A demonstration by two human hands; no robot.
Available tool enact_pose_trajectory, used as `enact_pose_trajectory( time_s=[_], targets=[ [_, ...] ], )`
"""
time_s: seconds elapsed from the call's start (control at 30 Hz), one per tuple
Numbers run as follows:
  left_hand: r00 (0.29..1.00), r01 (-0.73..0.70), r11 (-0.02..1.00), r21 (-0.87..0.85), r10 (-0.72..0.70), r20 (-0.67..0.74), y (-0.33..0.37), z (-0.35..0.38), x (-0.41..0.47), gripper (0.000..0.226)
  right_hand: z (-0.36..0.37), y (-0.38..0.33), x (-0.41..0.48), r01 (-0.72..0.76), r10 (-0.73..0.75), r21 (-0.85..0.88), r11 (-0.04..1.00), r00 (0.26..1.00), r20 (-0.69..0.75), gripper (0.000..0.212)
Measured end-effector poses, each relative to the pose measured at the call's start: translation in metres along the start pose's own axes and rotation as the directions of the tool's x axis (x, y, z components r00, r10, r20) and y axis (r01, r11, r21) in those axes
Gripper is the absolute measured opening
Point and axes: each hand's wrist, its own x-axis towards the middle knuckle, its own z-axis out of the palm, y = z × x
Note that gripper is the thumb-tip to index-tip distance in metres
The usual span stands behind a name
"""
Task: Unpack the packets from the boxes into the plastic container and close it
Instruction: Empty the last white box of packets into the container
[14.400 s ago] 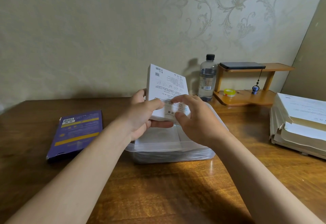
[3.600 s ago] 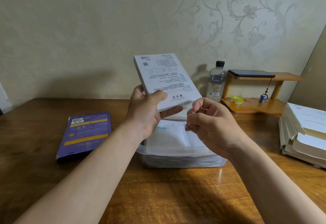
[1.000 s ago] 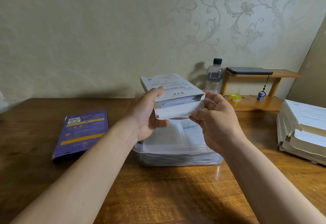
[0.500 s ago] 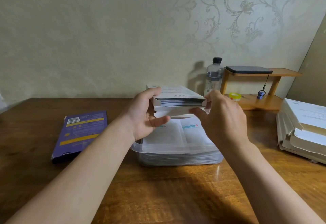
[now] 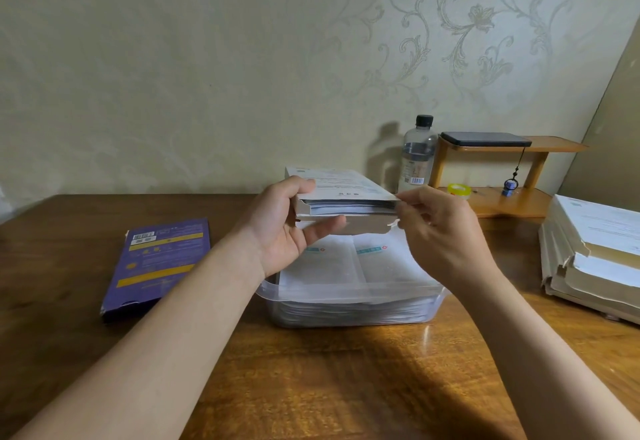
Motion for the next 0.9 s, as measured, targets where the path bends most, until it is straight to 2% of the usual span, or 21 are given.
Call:
enact_pose_trajectory(
  time_s=[0.17, 0.27, 0.57, 0.7, 0.8, 0.9],
  targets=[
    [1.0, 0.009, 1.0, 0.001, -0.01, 0.016, 0.0, 0.0, 0.0, 0.031, 0.0, 0.003, 0.002, -0.049, 0.058, 0.086, 0.995, 0.993, -0.107, 0.008],
    [1.0, 0.009, 1.0, -0.017, -0.009, 0.015, 0.001, -0.001, 0.0, 0.032, -0.001, 0.001, 0.0, -0.061, 0.069, 0.052, 0.997, 0.981, -0.184, 0.014],
    [0.999, 0.017, 1.0, 0.001, -0.017, 0.043, 0.0, 0.0, -0.001, 0.031, 0.002, -0.003, -0.004, -0.041, 0.042, 0.013, 0.999, 0.993, -0.112, 0.01],
    [0.998, 0.01, 1.0, 0.011, -0.011, 0.058, 0.0, 0.0, -0.001, 0.03, 0.005, -0.002, -0.004, -0.021, 0.013, -0.07, 0.997, 0.994, -0.112, 0.012],
    [0.998, -0.004, 1.0, 0.009, 0.003, 0.068, -0.001, 0.0, -0.002, 0.032, 0.008, -0.002, -0.007, -0.023, -0.008, -0.138, 0.99, 0.977, -0.215, 0.013],
    [0.998, -0.03, 0.999, 0.03, 0.029, 0.056, -0.002, 0.001, -0.001, 0.03, 0.012, -0.011, -0.015, 0.059, -0.159, -0.276, 0.959, 0.923, -0.352, 0.012]
  ],
)
